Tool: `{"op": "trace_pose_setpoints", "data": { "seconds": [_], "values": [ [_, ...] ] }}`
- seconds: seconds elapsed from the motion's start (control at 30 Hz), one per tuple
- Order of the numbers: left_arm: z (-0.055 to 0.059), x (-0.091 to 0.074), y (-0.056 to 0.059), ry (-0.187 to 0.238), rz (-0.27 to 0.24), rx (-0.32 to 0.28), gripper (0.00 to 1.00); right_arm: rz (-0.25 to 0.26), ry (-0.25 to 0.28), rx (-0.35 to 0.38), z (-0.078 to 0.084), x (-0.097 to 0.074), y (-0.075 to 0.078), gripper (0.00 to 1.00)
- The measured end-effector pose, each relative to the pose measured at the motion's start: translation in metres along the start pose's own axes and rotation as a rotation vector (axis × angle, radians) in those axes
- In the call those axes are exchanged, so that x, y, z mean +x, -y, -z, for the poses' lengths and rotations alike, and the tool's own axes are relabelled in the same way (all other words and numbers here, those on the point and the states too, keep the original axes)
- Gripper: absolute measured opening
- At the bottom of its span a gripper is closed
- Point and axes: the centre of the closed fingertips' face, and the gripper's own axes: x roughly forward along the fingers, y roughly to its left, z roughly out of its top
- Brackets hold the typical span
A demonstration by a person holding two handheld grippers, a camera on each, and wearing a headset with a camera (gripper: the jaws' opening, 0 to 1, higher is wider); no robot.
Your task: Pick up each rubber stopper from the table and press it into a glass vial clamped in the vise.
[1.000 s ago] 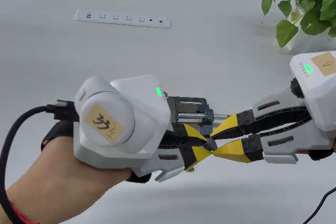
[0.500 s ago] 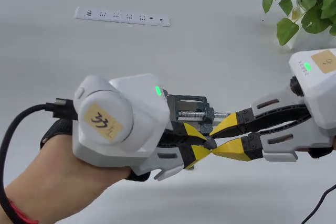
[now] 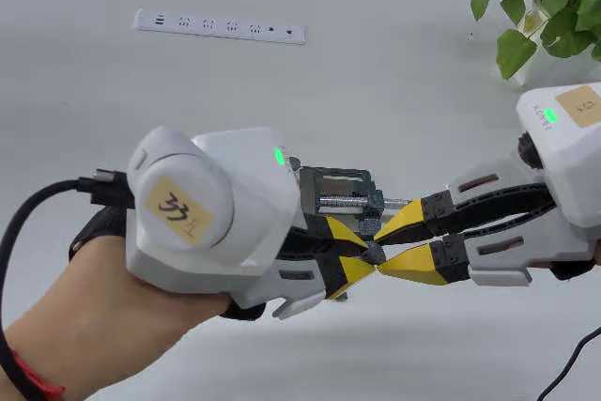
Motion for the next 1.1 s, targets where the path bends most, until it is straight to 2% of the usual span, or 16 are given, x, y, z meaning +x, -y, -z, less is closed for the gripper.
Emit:
{"op": "trace_pose_setpoints", "data": {
  "seconds": [0.83,0.97,1.1],
  "values": [
    [0.005,-0.003,0.000,0.029,-0.005,-0.002,0.05,-0.013,-0.045,-0.014,0.000,0.009,0.001,0.05],
    [0.004,-0.004,0.001,0.038,-0.006,-0.012,0.12,-0.017,-0.050,-0.016,-0.001,0.010,0.000,0.05],
    [0.006,-0.005,0.001,0.031,-0.009,-0.004,0.14,-0.018,-0.055,-0.020,-0.003,0.011,0.002,0.05]
  ]
}}
